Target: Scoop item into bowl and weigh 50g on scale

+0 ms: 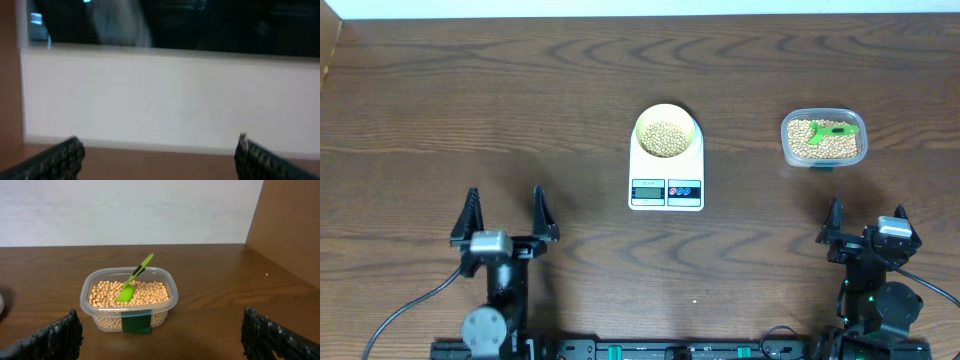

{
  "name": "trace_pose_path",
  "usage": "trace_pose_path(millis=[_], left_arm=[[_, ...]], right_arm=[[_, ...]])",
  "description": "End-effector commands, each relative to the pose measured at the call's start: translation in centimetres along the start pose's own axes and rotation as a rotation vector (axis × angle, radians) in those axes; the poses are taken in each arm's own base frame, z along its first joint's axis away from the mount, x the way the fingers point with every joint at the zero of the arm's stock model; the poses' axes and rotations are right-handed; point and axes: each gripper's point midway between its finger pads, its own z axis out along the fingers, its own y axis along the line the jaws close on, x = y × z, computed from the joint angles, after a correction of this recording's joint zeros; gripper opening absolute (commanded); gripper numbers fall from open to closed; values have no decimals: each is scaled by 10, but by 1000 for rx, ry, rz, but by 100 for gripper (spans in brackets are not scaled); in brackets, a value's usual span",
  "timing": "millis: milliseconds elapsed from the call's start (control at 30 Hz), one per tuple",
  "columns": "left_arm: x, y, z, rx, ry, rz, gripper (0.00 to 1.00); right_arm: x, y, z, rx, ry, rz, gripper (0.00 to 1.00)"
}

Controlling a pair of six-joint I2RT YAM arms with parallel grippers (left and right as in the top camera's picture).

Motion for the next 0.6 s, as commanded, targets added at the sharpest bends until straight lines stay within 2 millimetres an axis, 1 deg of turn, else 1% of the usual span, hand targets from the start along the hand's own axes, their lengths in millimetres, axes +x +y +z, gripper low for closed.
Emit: trace_pose_path(millis=[0,67,167,567], left_arm=[[26,6,-2,-33,103,-23,98],[53,6,-6,-30,213,-24,98],[99,9,-21,-47,411,-27,98],[102,10,-22,-56,424,-26,98]], right_arm=[[1,0,0,2,5,13,99],[1,0,0,2,5,13,99],[1,0,0,2,5,13,99],[1,0,0,2,5,13,99]])
